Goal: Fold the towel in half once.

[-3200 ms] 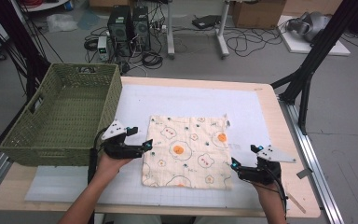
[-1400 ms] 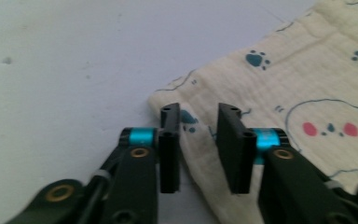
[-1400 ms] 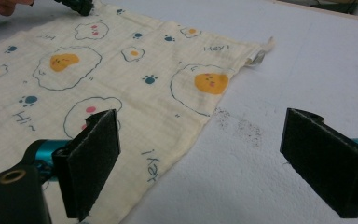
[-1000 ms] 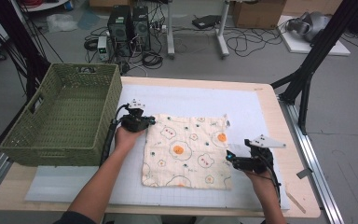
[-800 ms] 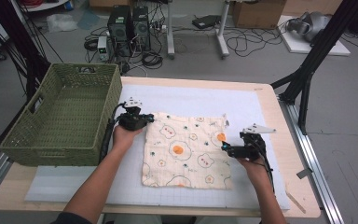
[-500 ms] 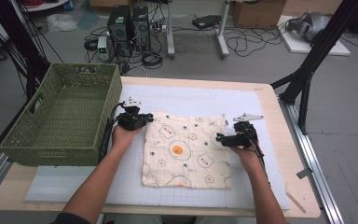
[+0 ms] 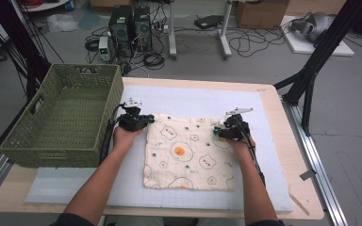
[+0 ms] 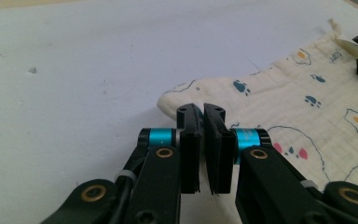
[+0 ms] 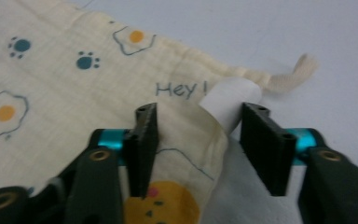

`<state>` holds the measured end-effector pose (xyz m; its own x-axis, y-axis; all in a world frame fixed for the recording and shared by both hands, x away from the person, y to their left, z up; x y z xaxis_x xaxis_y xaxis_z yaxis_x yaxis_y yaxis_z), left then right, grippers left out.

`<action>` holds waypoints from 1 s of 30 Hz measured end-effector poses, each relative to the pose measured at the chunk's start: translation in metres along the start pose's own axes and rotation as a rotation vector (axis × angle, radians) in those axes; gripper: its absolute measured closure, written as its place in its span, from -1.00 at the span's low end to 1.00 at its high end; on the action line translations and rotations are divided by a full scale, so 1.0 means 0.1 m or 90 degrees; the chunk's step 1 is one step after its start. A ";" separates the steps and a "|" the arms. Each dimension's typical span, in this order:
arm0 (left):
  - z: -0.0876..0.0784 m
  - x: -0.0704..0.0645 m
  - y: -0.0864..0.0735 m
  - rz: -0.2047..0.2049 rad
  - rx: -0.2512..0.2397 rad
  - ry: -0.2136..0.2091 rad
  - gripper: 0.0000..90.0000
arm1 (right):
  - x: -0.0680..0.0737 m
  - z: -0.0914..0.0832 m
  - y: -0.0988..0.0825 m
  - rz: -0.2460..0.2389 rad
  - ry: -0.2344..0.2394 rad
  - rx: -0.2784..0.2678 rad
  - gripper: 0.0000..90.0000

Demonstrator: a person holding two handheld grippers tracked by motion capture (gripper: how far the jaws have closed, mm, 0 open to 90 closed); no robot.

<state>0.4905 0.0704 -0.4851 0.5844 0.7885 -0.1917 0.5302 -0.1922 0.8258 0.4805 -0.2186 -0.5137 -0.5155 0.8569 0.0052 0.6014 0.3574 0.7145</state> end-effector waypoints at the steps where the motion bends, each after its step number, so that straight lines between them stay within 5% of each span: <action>1: 0.00 0.00 0.00 -0.001 0.000 0.001 0.89 | 0.08 -0.01 0.01 -0.030 0.016 0.004 0.67; 6: -0.05 0.00 0.13 -0.014 -0.043 0.011 0.90 | 0.14 -0.03 0.02 -0.072 0.028 0.006 0.88; 10: -0.12 -0.03 0.24 -0.022 -0.084 0.009 0.90 | 0.07 -0.17 0.16 -0.071 -0.005 -0.051 0.88; 23: -0.34 -0.29 0.26 0.050 -0.092 -0.026 0.90 | 0.25 -0.46 0.23 -0.124 0.013 -0.082 0.87; 30: -0.42 -0.37 0.10 0.044 -0.101 -0.040 0.90 | 0.37 -0.62 0.22 -0.163 0.011 -0.087 0.87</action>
<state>0.4485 0.0642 -0.4474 0.6554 0.7380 -0.1605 0.3872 -0.1459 0.9104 0.4373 -0.2023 -0.4547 -0.6516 0.7378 -0.1765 0.3623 0.5071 0.7820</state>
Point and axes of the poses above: each handheld gripper's, and its own axes: z roughly forward along the jaws, y roughly out of its top, x roughly to its left, the point moved 10 cm from there along z, roughly forward along the jaws, and after that the axes turned 1 degree about -y, right-handed, at the moved point
